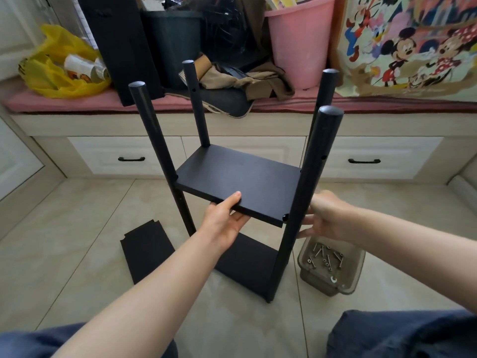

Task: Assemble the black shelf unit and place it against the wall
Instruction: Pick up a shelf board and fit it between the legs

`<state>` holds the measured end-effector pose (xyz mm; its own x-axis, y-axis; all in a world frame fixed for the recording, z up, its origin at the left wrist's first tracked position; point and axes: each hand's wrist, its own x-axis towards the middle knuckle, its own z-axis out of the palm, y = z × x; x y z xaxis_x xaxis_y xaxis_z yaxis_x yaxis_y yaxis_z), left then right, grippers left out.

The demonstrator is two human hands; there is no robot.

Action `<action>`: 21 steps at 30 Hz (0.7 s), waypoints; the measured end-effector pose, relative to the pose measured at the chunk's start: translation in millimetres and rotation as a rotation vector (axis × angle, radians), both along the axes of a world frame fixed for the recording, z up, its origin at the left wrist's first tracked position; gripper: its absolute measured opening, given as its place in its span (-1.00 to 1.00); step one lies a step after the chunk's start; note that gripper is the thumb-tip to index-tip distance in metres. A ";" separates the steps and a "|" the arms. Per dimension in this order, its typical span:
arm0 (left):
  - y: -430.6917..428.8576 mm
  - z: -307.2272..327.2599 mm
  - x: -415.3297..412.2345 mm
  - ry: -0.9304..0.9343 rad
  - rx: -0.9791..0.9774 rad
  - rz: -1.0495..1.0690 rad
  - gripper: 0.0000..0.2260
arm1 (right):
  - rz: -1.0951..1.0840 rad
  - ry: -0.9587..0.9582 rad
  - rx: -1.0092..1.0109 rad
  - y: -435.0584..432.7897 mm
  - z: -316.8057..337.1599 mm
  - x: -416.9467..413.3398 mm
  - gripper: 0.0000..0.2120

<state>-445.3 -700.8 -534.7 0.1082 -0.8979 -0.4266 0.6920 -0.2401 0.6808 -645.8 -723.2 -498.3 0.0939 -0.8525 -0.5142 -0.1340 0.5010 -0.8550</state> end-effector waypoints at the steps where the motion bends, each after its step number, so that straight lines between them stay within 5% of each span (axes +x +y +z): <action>1: -0.7 -1.2 0.4 0.002 -0.005 0.003 -0.66 | 0.007 -0.014 0.000 -1.5 -1.0 -0.2 -0.80; 10: -3.2 -10.5 0.6 -0.040 0.011 0.014 -0.79 | 0.038 -0.049 0.015 -6.1 1.3 2.8 -0.92; 21: 1.3 -30.5 3.0 -0.022 0.052 -0.037 -0.69 | 0.045 -0.016 0.082 0.7 -4.3 5.2 -0.91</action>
